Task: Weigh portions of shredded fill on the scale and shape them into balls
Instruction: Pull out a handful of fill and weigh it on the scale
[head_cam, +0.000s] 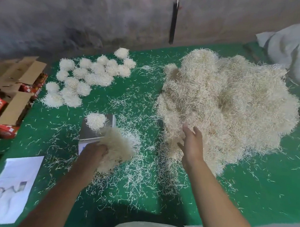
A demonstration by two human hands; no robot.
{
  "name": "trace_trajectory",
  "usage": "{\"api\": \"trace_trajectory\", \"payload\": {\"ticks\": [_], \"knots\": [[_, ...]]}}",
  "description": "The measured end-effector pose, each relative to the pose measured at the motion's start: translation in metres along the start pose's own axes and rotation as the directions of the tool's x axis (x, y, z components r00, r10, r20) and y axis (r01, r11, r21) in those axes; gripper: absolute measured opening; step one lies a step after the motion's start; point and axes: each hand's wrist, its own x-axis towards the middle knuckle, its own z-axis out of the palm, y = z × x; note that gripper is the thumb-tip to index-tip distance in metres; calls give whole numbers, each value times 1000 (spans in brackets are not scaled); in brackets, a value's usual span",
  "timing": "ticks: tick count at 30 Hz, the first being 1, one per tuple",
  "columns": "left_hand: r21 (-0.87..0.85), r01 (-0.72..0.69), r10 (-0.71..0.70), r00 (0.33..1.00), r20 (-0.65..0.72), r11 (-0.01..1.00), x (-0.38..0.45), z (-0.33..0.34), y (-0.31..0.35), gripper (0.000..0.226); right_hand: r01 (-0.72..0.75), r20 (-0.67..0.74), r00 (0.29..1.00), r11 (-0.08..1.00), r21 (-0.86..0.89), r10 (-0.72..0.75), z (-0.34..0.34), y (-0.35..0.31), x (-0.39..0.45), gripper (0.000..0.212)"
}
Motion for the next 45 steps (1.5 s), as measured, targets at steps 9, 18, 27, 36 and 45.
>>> {"api": "trace_trajectory", "payload": {"ticks": [9,18,27,36,45], "knots": [[-76,94,-83,987,136,993,-9,65,49,28,175,630,777,964,-203,-8,60,20,-65,48],[-671,201,-40,968,247,714,-42,70,41,21,46,221,975,980,-192,-2,102,63,-79,35],[240,-532,508,847,159,812,-18,35,-26,53,-532,612,672,846,9,417,141,78,-81,37],[314,-468,463,881,97,826,38,13,-87,44,-817,590,547,533,220,595,192,123,-78,29],[-564,419,-378,905,196,712,125,-29,-129,47,-761,327,555,625,-172,765,231,178,-73,55]]}}
